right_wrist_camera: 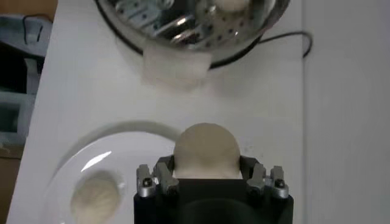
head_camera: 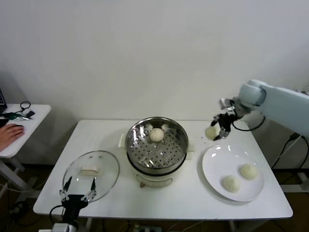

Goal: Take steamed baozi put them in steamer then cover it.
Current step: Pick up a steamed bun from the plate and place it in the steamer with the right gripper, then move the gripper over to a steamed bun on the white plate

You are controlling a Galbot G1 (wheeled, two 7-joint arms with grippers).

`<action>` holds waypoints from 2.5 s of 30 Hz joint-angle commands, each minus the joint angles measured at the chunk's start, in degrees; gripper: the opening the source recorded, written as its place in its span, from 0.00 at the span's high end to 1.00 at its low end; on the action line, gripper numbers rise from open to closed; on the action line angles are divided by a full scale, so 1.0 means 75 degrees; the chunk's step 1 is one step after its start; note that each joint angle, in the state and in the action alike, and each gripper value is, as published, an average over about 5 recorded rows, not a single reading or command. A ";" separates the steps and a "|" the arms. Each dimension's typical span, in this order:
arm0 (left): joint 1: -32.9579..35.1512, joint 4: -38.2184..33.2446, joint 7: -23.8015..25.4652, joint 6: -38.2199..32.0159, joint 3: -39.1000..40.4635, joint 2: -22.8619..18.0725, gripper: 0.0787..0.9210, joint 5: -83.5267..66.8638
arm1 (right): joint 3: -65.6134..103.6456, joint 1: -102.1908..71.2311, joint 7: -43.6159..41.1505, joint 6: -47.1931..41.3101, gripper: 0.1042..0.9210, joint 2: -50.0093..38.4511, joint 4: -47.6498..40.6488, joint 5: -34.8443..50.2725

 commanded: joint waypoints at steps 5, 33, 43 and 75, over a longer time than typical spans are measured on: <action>0.0094 -0.0121 -0.0078 0.0046 0.0476 -0.0004 0.12 0.0102 | -0.0329 0.0863 0.0618 -0.0678 0.29 0.2005 -0.0070 0.1579; 0.0221 -0.0073 -0.0003 -0.0020 0.0354 0.0188 0.12 0.0043 | -0.0523 -0.0936 0.1844 -0.1372 0.29 0.4478 -0.0424 0.1695; 0.0257 -0.0105 0.0011 -0.0058 0.0329 0.0242 0.12 -0.0126 | -0.0550 -0.1241 0.1905 -0.1392 0.29 0.4516 -0.0522 0.1653; 0.0181 -0.0041 -0.0017 -0.0034 0.0326 0.0227 0.12 0.0006 | -0.1140 0.1131 0.0279 -0.0489 0.12 -0.0119 0.1774 0.0421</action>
